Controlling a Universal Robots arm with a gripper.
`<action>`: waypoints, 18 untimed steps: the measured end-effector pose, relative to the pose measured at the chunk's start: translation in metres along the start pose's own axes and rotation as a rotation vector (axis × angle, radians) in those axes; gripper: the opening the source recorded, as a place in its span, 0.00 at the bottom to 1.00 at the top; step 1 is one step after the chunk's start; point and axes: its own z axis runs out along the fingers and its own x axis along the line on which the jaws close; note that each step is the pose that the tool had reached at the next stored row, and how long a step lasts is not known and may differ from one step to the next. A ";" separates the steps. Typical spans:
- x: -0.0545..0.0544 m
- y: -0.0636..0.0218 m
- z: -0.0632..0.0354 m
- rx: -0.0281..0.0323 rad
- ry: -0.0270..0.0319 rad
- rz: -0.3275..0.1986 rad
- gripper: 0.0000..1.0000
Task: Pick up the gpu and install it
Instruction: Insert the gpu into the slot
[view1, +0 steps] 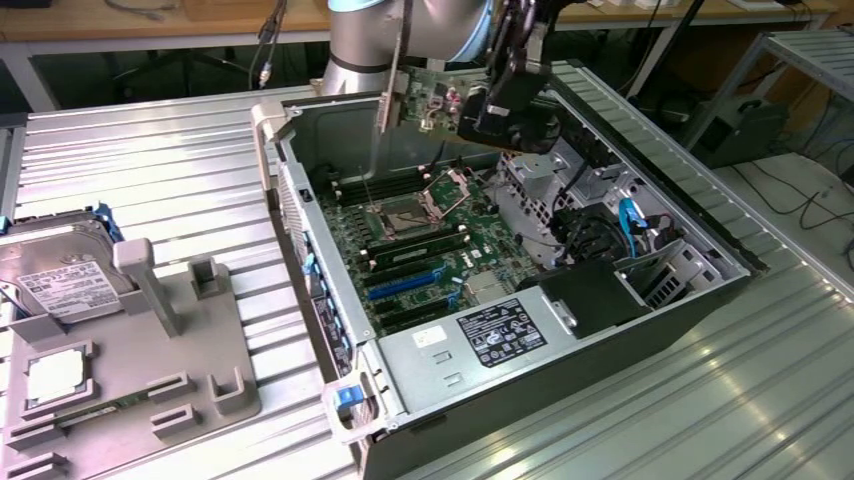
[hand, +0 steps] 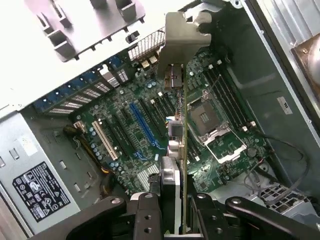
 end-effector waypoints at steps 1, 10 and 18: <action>0.000 -0.0002 0.0035 -0.0030 0.0036 -0.070 0.28; 0.000 -0.0005 0.0138 0.0193 -0.0006 -0.299 0.28; -0.001 -0.0003 0.0214 0.0205 0.0005 -0.381 0.28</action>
